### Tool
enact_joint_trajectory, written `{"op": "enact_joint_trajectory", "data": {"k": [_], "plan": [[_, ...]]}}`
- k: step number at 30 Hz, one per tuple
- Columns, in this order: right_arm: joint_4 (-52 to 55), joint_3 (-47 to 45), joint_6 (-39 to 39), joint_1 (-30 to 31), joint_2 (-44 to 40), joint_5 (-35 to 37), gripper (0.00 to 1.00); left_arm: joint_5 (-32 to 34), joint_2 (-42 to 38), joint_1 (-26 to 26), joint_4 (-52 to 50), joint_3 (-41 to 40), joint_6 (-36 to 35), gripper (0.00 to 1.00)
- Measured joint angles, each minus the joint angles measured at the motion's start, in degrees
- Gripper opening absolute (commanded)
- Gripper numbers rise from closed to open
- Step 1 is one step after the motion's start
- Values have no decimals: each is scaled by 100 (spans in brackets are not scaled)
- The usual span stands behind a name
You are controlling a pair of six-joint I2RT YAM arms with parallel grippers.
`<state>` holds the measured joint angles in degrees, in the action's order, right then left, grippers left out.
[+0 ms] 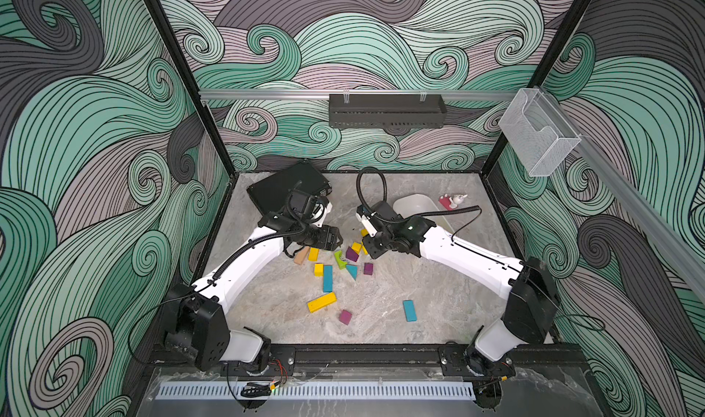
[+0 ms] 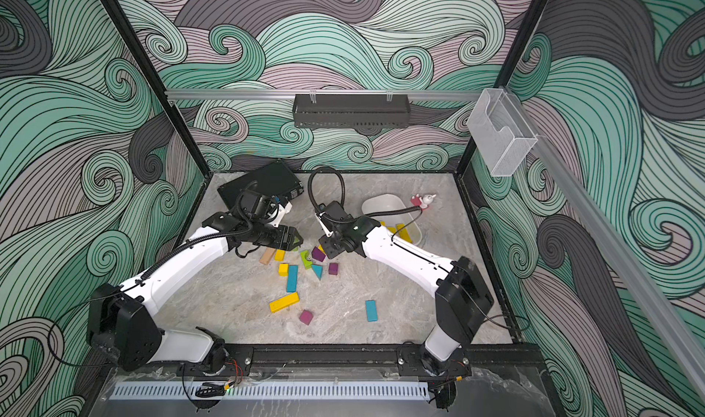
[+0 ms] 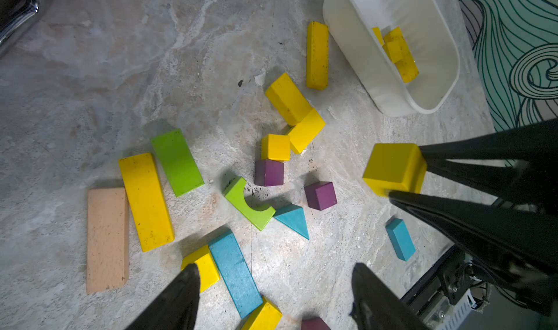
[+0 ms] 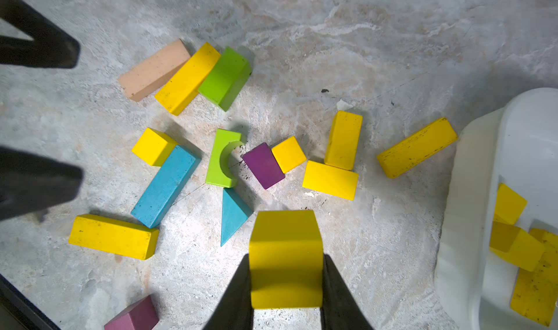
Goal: Pick out the yellow building blocks
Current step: Pick up the building block from the center of the board, then place the building block in the storage box.
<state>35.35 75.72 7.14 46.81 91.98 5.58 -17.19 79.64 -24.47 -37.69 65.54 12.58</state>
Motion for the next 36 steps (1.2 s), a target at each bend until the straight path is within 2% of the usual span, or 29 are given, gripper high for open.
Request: {"op": "enact_joint_trajectory", "data": {"k": [7, 20, 29, 36], "plan": [[2, -289, -31, -304, -468, 52, 0, -4, 221, -249, 57, 428, 109, 77], [15, -509, 116, -1580, -848, -11, 0, -140, 1746, -826, 173, 1989, 155, 76], [-52, -221, 192, -2538, -133, 4, 0, -474, 2756, -1021, 313, 3178, 258, 75], [-175, 103, 190, -3023, 597, -15, 0, -693, 2865, -1154, 437, 3023, 251, 75]]}}
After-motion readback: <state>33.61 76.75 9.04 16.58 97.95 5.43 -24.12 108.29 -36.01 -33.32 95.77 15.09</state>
